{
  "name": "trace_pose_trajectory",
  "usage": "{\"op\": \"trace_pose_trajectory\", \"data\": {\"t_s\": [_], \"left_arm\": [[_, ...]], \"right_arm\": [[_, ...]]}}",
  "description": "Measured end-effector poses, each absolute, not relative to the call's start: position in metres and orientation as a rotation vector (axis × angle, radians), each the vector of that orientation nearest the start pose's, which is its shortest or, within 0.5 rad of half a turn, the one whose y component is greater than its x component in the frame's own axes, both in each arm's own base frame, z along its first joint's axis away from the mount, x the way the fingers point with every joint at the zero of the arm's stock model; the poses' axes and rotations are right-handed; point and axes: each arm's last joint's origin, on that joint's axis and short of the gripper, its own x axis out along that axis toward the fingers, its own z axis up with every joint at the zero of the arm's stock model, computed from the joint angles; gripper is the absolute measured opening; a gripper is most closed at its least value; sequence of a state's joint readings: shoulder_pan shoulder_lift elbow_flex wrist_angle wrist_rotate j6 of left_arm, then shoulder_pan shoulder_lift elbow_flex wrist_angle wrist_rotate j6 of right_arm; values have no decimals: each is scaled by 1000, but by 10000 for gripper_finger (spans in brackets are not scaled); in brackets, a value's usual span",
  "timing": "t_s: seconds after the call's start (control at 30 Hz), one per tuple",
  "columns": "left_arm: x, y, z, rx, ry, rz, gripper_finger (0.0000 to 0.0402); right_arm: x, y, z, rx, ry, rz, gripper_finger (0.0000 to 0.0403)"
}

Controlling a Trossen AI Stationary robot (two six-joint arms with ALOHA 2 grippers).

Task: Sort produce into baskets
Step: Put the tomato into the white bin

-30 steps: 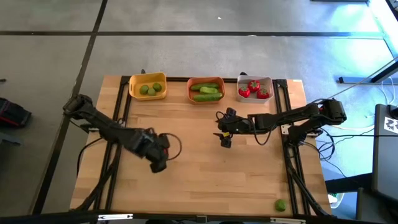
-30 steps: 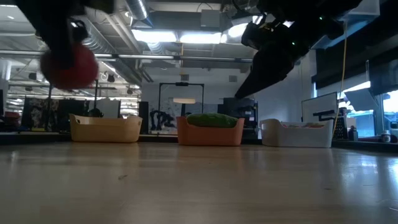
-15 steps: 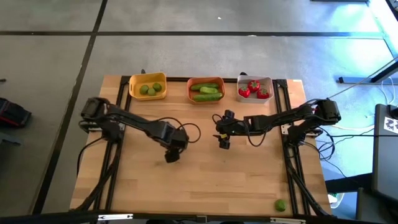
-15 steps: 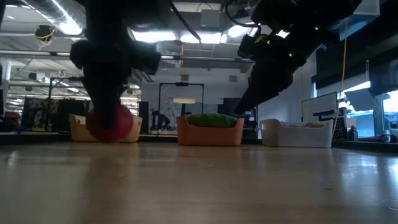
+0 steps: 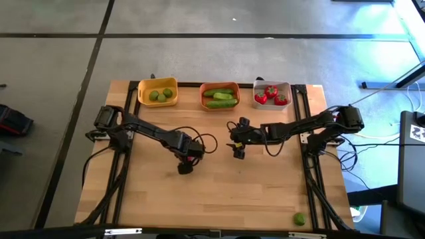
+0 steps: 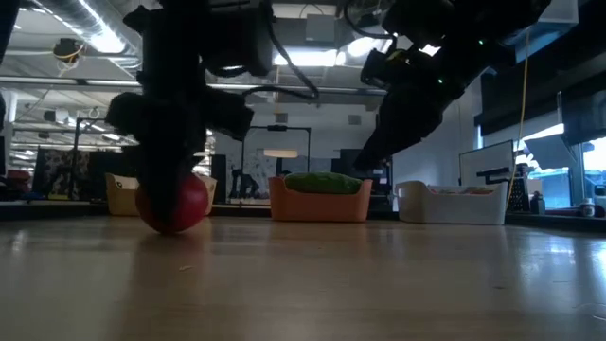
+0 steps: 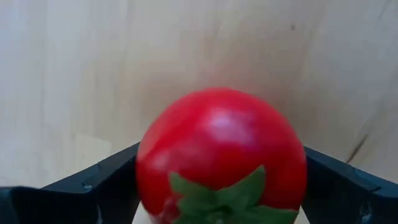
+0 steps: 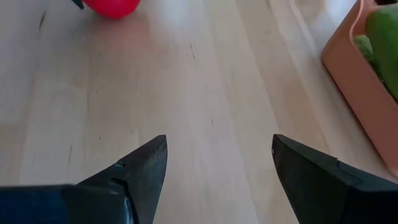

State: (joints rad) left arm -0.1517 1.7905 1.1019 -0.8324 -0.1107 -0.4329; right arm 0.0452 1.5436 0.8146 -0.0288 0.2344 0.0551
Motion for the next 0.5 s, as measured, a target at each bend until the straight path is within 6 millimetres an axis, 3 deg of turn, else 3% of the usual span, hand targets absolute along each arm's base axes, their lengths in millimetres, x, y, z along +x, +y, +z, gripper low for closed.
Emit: {"op": "trace_pose_trajectory", "data": {"t_s": [0.23, 0.5], "left_arm": [[304, -43, 166, -140, 1469, 278, 361], [291, -47, 200, -152, 1380, 261, 362]], "right_arm": [[307, 7, 185, -49, 714, -200, 280], [308, 7, 186, -47, 703, -198, 280]]}}
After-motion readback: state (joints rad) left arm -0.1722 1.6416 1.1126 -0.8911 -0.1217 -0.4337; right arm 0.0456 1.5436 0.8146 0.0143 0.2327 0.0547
